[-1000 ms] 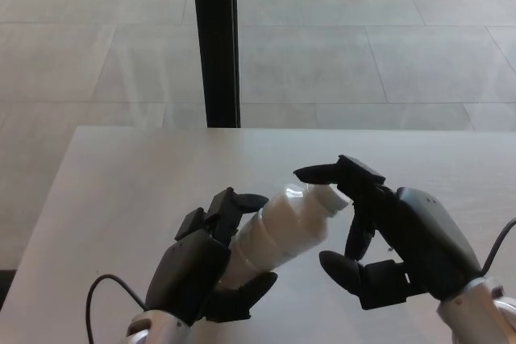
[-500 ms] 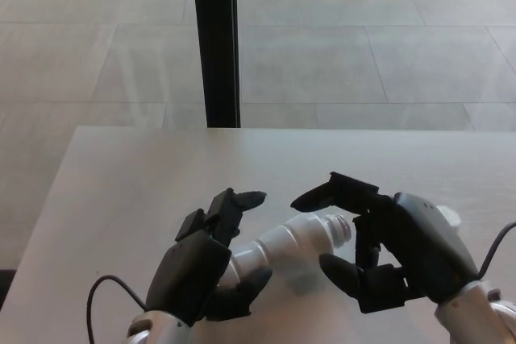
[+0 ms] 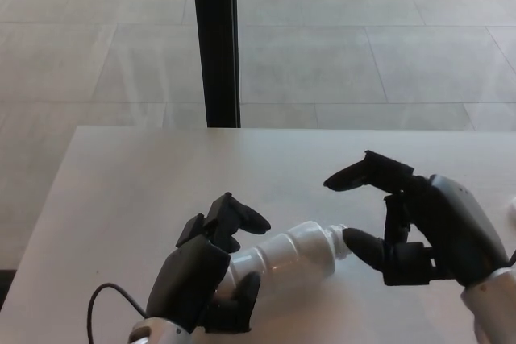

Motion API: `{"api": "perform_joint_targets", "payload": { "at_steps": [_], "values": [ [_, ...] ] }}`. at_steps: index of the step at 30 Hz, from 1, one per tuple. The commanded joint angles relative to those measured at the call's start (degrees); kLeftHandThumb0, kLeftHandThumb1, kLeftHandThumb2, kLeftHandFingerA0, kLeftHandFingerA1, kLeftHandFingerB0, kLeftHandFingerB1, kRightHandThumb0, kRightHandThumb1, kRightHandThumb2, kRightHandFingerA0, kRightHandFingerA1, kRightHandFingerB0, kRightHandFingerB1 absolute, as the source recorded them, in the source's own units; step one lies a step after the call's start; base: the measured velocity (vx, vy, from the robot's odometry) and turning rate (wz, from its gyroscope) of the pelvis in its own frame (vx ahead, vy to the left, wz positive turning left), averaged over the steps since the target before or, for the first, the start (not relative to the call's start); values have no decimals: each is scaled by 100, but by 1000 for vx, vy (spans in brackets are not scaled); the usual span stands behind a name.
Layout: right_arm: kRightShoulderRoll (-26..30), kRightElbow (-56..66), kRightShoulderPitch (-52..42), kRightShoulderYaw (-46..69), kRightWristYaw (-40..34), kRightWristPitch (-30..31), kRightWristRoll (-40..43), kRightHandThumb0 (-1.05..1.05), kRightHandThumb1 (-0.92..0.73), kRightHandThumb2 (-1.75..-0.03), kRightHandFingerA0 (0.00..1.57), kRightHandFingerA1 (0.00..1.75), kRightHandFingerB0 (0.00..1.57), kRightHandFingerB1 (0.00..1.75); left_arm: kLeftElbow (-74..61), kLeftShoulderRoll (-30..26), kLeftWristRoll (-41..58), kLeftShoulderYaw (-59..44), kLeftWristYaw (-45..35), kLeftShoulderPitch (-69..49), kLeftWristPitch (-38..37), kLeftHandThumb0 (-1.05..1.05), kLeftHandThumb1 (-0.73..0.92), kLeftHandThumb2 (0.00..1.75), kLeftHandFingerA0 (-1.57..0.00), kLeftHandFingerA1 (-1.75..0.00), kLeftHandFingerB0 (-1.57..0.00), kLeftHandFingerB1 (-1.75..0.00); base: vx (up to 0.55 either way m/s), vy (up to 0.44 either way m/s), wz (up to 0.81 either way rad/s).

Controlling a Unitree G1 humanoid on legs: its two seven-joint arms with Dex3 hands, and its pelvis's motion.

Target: The robot uses its left hand to to lift the bottle kept on the middle of the desk and tilts it towards its right hand. It then uses its right hand to rotate its cap to open it and places the bottle and cap back on the desk

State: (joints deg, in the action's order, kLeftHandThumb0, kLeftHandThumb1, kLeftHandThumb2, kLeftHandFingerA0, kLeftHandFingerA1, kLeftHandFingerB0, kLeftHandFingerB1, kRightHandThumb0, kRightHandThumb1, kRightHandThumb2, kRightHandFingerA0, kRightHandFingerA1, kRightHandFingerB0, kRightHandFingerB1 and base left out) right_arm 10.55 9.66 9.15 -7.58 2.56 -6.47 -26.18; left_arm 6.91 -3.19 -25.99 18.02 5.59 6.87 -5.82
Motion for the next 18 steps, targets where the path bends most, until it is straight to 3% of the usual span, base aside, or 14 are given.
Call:
{"api": "perform_joint_targets", "payload": {
  "at_steps": [1, 2, 3, 4, 6, 7, 9, 10, 11, 12, 13, 14, 17, 18],
  "values": [
    [176, 37, 92, 469, -39, 45, 312, -102, -83, -67, 109, 141, 39, 91, -226, -370, -537, 246, -229, 23, 316, -11, 47, 132, -95, -175, -75, -169, 0, 0, 0],
    [204, 33, 90, 572, -16, 62, 378, -105, -67, -111, 122, 134, 52, 89, -307, -444, -649, 335, -367, 61, 496, -12, 51, 129, -91, -175, -79, -160, 0, 0, 0],
    [204, 29, 92, 599, -10, 70, 398, -105, -67, -111, 122, 134, 52, 89, -339, -479, -678, 364, -413, 70, 552, -12, 51, 129, -91, -175, -79, -160, 0, 0, 0],
    [261, 39, 50, 727, -23, 52, 424, -105, -67, -112, 122, 135, 47, 87, -303, -626, -962, 526, -359, 153, 509, -14, 51, 117, -121, -142, -98, -124, 0, 0, 0],
    [380, 76, -67, 969, 16, -15, 561, -101, -65, -113, 126, 137, 39, 83, -321, -733, -1207, 741, -437, 246, 601, -14, 54, 114, -119, -139, -95, -118, 0, 0, 0],
    [378, 28, -113, 1065, 1, -89, 666, -103, -64, -94, 115, 134, 39, 85, -311, -790, -1321, 818, -376, 269, 576, -14, 52, 113, -118, -136, -93, -114, 0, 0, 0],
    [391, -17, -136, 1146, -10, -135, 719, -99, -64, -112, 130, 139, 43, 85, -316, -802, -1324, 861, -328, 282, 591, -17, 54, 114, -119, -137, -94, -116, 0, 0, 0],
    [409, -30, -164, 1225, 6, -133, 784, -97, -62, -111, 134, 141, 45, 86, -395, -829, -1416, 927, -410, 289, 711, -14, 64, 100, -85, -171, -76, -138, 0, 0, 0],
    [439, -42, -227, 1403, 36, -78, 947, -97, -80, -64, 117, 145, 37, 95, -533, -882, -1642, 1052, -578, 307, 915, -15, 66, 94, -87, -164, -79, -119, 0, 0, 0],
    [441, -39, -274, 1535, 67, -26, 1085, -94, -60, -112, 137, 142, 47, 87, -578, -915, -1777, 1134, -643, 326, 1011, -16, 68, 88, -88, -161, -80, -108, 0, 0, 0],
    [437, -47, -295, 1586, 78, -45, 1138, -94, -60, -112, 137, 142, 47, 87, -595, -912, -1792, 1160, -659, 326, 1068, -16, 68, 88, -88, -161, -80, -108, 0, 0, 0],
    [443, -104, -350, 1677, 102, -166, 1281, -92, -60, -111, 135, 139, 48, 87, -635, -903, -1802, 1183, -753, 331, 1171, -22, 71, 76, -91, -152, -79, -78, 0, 0, 0],
    [437, -126, -471, 1786, 161, -235, 1428, -91, -59, -111, 136, 140, 49, 87, -690, -877, -1825, 1230, -773, 282, 1298, -25, 70, 69, -94, -147, -74, -70, 0, 0, 0],
    [425, -49, -530, 1813, 164, -111, 1402, -96, -79, -64, 116, 145, 37, 96, -664, -861, -1851, 1236, -744, 286, 1340, -27, 68, 67, -94, -144, -70, -68, 0, 0, 0]
  ]
}}
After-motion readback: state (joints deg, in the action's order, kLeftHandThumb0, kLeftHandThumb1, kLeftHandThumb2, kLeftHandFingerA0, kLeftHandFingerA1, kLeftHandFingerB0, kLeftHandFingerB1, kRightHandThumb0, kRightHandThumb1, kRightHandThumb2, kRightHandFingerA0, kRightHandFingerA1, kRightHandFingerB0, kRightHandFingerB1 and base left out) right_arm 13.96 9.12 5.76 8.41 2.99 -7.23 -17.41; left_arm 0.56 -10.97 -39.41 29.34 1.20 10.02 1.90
